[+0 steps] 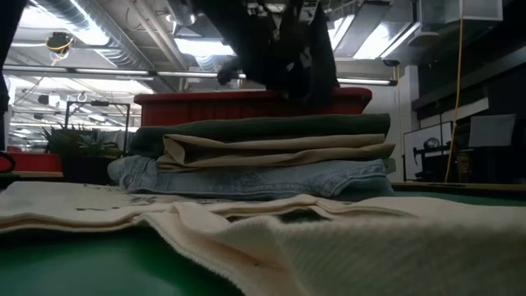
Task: Fold Laundry from Bin
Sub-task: Fold the dark blue boxers
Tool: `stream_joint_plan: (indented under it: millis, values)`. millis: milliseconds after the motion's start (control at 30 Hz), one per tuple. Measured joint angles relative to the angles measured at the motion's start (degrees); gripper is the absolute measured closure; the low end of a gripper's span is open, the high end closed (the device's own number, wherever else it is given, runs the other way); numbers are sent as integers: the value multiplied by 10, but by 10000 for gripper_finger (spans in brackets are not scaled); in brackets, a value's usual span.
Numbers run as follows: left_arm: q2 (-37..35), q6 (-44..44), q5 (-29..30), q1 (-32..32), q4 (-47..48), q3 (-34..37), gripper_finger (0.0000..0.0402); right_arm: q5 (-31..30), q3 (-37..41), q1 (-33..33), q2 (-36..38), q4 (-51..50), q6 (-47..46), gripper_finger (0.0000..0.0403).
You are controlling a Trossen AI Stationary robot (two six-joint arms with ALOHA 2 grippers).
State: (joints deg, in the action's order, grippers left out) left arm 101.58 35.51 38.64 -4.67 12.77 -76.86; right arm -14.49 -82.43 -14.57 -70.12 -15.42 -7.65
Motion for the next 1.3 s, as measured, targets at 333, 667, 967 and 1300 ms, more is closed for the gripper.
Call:
stream_joint_plan:
  millis: [333,667,967,1300]
  values:
    - [-144,-72,-53,22,11,0,400,-18,0,0,70,-82,-26,397]
    - [-289,-108,-60,18,13,0,401,-34,0,0,135,-155,-94,397]
    - [-342,-106,-114,22,21,0,401,60,0,0,181,-295,-235,397]
    - [-341,-22,-172,93,185,0,401,184,-1,-1,200,-491,-343,398]
